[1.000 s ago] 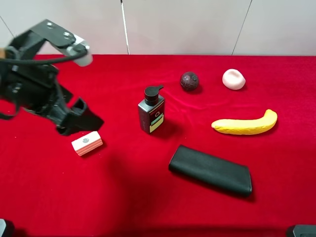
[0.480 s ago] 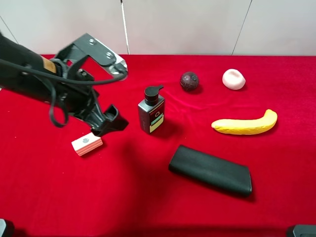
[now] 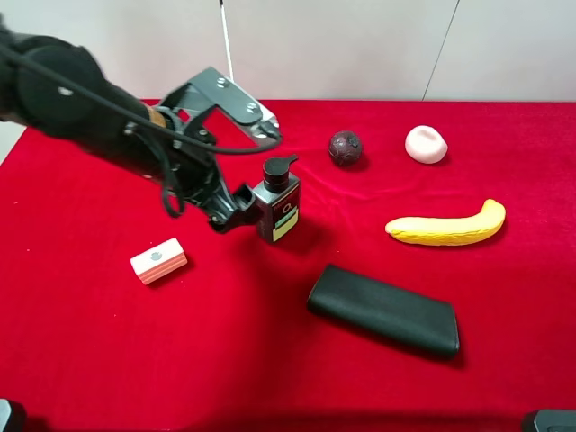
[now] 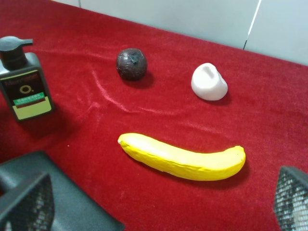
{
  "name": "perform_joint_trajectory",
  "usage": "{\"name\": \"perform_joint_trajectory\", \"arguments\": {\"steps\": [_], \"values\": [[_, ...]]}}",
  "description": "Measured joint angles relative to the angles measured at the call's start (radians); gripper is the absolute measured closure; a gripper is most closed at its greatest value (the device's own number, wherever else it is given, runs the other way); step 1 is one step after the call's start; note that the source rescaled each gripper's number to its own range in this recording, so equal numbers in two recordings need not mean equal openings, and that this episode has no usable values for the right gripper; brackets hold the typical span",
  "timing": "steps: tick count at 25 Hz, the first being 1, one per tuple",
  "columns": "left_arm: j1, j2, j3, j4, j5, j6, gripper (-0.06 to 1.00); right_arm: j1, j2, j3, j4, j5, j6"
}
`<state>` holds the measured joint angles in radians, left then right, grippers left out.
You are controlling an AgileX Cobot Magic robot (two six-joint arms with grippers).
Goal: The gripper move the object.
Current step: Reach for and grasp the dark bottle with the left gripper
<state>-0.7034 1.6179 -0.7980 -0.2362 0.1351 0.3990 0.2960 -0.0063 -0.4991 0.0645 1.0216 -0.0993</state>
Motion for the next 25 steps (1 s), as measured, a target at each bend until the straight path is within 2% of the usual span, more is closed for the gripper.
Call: {"name": "perform_joint_trajectory", "arguments": {"steps": [6,25], "values": [[-0.042,0.085,-0.046,0.006,-0.085,0.0,0.0,0.0,0.0,0.0,0.0,0.0,0.0],[-0.083,0.208,-0.068,0.007,-0.204,-0.007,0.01,0.0,0.0,0.0,0.006,-0.001,0.0]]}}
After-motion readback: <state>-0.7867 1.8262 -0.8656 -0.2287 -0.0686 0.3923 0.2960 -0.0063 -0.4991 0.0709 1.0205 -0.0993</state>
